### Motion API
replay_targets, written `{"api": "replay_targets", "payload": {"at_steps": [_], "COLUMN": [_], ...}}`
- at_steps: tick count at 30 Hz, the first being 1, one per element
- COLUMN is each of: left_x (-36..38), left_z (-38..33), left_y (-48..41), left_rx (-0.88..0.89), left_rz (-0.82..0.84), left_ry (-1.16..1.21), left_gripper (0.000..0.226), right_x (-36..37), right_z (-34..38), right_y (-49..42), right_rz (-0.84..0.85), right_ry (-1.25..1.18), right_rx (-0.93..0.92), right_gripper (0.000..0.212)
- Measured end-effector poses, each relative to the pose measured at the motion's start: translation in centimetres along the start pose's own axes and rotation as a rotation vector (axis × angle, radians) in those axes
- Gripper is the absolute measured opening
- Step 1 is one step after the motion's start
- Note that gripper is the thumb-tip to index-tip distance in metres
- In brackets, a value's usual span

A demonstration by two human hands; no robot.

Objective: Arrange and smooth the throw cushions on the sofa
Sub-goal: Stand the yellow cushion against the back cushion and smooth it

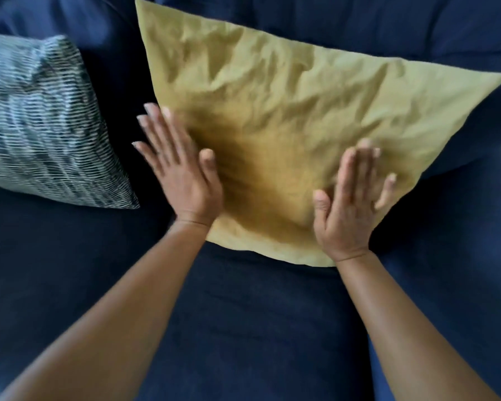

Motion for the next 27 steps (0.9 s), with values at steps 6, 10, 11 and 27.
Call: {"api": "replay_targets", "payload": {"at_steps": [6, 10, 11, 27], "left_x": [2.4, 0.9, -0.2, 0.4], "left_z": [-2.6, 3.4, 3.8, -2.0], "left_y": [0.0, -6.4, -7.7, -12.8], "left_rx": [0.306, 0.006, -0.015, 0.189], "left_rz": [0.188, 0.180, 0.153, 0.427], "left_ry": [-0.105, -0.264, -0.251, -0.554], "left_gripper": [0.065, 0.066, 0.067, 0.066], "right_x": [0.9, 0.0, -0.7, -0.8], "right_z": [1.9, -6.5, -7.7, -7.9], "right_y": [-5.5, -6.8, -7.0, -9.9], "right_rz": [0.106, 0.159, 0.129, 0.392], "right_ry": [0.087, 0.135, 0.153, 0.096], "right_rx": [-0.293, 0.054, 0.138, 0.130], "right_gripper": [0.061, 0.063, 0.063, 0.066]}}
Point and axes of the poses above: each hand's wrist, its own y-axis away from the middle knuckle, its own x-axis out of the palm, z = x × y, the point moved 2 cm from there along -y, towards the middle knuckle, and after that the axes turned 7 degrees about -x, right-handed, at the moved point
